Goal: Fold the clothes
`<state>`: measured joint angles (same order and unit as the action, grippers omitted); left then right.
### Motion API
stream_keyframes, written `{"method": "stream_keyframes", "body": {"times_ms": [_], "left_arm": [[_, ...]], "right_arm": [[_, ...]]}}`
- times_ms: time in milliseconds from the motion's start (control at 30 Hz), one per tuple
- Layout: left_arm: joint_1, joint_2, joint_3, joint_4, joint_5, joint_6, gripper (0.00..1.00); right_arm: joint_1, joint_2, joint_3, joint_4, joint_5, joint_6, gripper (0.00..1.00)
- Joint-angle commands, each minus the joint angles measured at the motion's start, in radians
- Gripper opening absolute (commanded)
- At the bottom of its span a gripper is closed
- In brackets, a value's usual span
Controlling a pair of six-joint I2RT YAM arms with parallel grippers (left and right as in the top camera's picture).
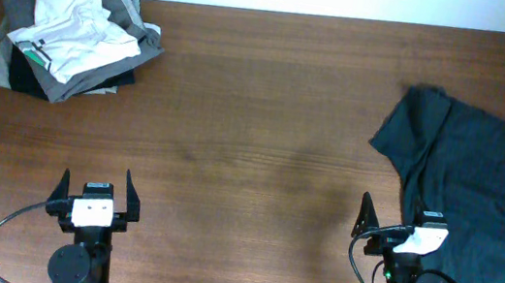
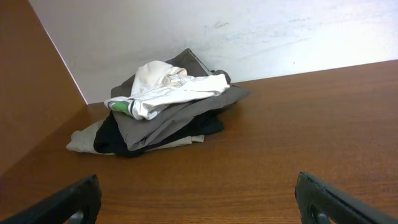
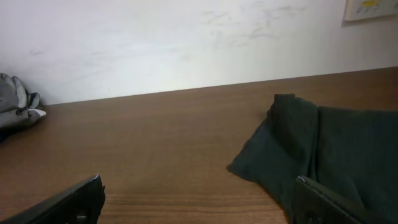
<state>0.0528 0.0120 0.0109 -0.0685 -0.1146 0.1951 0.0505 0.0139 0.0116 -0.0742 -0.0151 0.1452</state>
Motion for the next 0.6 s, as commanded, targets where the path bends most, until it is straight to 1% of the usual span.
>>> {"method": "stream_keyframes", "body": {"times_ms": [0,433,500,567], "left_arm": [[0.004,-0.005,-0.002,-0.004,0.006,0.016,0.99],[0.004,-0.005,-0.002,-0.004,0.006,0.016,0.99],[0.004,-0.005,-0.002,-0.004,0.006,0.016,0.99],[0.004,-0.005,-0.002,-0.004,0.006,0.016,0.99]], "right_arm": [[0.01,-0.01,-0.006,-0.004,0.016,-0.007,0.98],[0.01,-0.01,-0.006,-0.004,0.016,-0.007,0.99],[0.01,-0.01,-0.006,0.0,-0.034,0.039,0.99],[0.01,-0.01,-0.006,0.003,-0.071,0.139,0.99]]}}
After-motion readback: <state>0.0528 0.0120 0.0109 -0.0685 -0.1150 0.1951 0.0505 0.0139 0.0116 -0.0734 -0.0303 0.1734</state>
